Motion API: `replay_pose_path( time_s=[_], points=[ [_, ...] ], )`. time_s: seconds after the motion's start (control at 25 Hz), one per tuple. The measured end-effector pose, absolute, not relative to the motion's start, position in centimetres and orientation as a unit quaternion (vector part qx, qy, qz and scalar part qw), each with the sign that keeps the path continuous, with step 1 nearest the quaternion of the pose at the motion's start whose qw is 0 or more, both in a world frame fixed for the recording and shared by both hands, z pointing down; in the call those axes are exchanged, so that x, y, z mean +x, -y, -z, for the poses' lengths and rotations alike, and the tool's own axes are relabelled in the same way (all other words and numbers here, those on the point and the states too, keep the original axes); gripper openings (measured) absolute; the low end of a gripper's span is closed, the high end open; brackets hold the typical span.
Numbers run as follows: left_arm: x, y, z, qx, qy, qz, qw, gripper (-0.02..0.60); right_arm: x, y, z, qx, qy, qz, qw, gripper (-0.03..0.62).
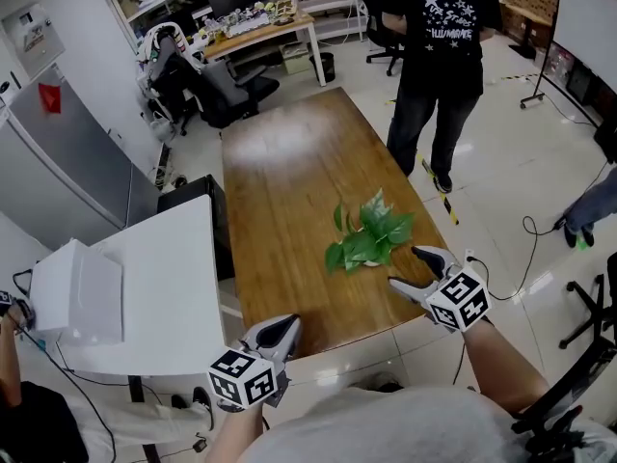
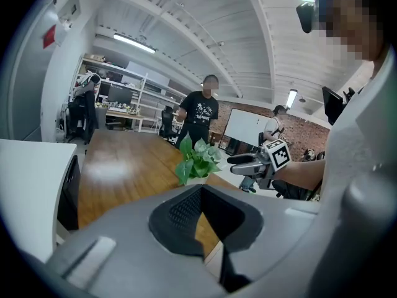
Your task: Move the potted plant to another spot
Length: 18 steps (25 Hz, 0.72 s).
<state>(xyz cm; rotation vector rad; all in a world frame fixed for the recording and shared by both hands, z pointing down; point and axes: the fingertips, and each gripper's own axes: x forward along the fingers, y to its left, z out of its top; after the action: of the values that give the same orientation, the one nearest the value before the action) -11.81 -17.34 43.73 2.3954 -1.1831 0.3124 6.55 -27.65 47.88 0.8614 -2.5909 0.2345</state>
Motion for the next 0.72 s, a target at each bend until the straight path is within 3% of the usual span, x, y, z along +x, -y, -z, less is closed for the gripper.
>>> replay_pose_path(
  time_s=[0.24,0.72],
  points=[
    [-12.5,16.3,-44.4,0.858,0.437,-0.132,0.234,-0.006,5.3,30.6,-53.3,0.323,0.909,-0.070,0.252,0.386],
    [-14.9,15.3,-46.3,0.836,0.455,-0.165,0.258,-0.006,1.4,35.7,-59.7,0.308,0.912,-0.090,0.255,0.531]
  ],
)
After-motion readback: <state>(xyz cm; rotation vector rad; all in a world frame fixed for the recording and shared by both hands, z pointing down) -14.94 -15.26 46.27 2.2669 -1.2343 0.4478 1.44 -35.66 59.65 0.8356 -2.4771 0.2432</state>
